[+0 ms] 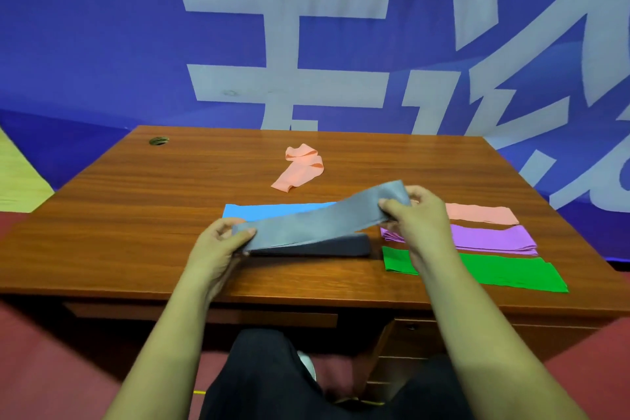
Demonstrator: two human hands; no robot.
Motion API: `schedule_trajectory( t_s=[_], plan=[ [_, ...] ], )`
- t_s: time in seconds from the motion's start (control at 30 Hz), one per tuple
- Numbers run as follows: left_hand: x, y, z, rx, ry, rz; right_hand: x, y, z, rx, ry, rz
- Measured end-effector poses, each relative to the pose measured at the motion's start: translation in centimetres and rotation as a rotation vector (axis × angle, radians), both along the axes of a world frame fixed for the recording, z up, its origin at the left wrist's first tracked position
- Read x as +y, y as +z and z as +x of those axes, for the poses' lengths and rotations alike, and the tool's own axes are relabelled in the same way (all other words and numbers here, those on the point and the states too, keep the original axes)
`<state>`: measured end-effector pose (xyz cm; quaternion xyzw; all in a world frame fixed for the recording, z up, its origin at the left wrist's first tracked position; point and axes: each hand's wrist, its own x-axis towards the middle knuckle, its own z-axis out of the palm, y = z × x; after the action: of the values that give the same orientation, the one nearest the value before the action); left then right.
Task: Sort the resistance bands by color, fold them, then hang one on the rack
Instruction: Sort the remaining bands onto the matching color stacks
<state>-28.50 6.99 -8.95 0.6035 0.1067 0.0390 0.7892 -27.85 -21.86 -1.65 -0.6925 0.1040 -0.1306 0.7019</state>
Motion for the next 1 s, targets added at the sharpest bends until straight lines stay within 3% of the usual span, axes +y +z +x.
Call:
schedule_trajectory(
  t_s=[0.07,0.17,0.33,0.43,0.77,0.87,1.0],
  plan=[
    [1.2,-0.5,0.2,0.004,0.124,0.019,0.8,-2.4,0.1,0.054,-0.028,-0.023],
    [2.6,-1.5,0.3,-0.039,0.197,0.203,2.2,-5.2,0.4,0.104,-0.044,-0.148],
    [3.8,-2.6,1.0,-0.154,0.167,0.812,3.7,-7.7,0.6,0.026,-0.076,-0.528],
    [4.5,-3.4,1.6,-0.164,0.106,0.99,3.9,-9.7,0.8,0.009,-0.058,-0.665],
    [5.5,-4.6,2.3,-0.137,0.182,0.944,4.6,-11.5,1.3,-0.181,-0.112,-0.828],
    [5.5,-5.0,2.7,-0.144,0.088,1.082,4.6,-11.6,2.7,-0.136,-0.086,-0.943],
    [5.3,-5.4,2.7,-0.132,0.09,1.03,4.5,-12.5,2.6,-0.057,-0.074,-1.115]
  ],
)
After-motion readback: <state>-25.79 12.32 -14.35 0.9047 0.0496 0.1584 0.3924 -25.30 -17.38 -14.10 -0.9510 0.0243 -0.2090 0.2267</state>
